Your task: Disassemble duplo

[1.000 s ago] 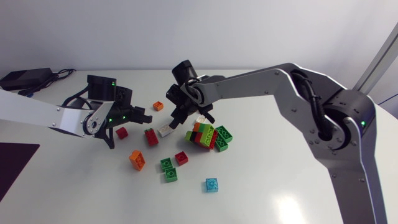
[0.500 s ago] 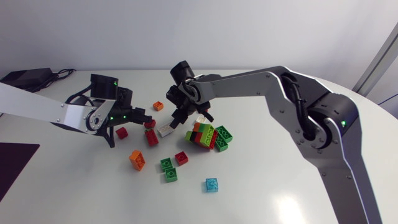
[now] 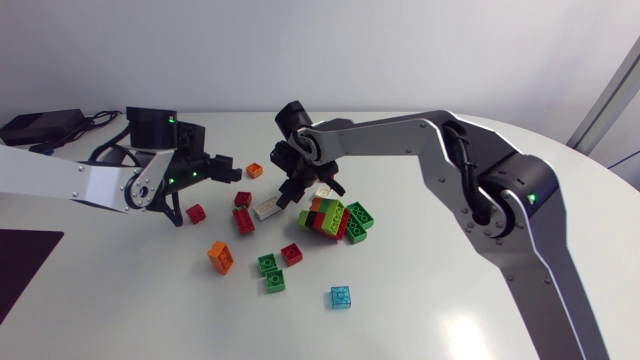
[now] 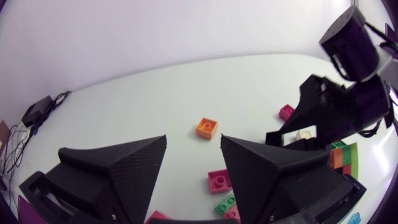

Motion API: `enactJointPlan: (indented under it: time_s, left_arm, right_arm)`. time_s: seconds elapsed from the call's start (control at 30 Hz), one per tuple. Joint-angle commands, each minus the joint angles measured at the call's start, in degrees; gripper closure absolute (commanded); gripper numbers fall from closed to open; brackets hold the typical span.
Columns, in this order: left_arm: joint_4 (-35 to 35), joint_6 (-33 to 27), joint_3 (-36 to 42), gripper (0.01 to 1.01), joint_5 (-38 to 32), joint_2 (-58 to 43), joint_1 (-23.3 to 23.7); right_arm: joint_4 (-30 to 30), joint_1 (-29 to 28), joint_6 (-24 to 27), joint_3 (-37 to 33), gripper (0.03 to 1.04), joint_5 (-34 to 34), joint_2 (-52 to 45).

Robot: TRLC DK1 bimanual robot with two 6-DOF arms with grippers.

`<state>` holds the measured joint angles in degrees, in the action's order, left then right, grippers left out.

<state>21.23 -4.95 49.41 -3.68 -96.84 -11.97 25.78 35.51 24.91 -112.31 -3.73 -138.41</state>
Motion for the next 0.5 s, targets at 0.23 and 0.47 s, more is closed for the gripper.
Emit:
enactJointPlan:
  time_s: [0.23, 0.47]
  left_arm:
    - [1.27, 2.84, 5.61, 0.359, -2.21, 1.48, -2.10]
    - [6.89, 2.49, 2.36, 0.359, -3.70, 2.35, -1.48]
  right_arm:
    - [1.82, -0.17, -0.56, -1.86, 0.44, -1.72, -2.13]
    - [1.99, 0.18, -1.00, -0.63, 0.34, -1.55, -0.37]
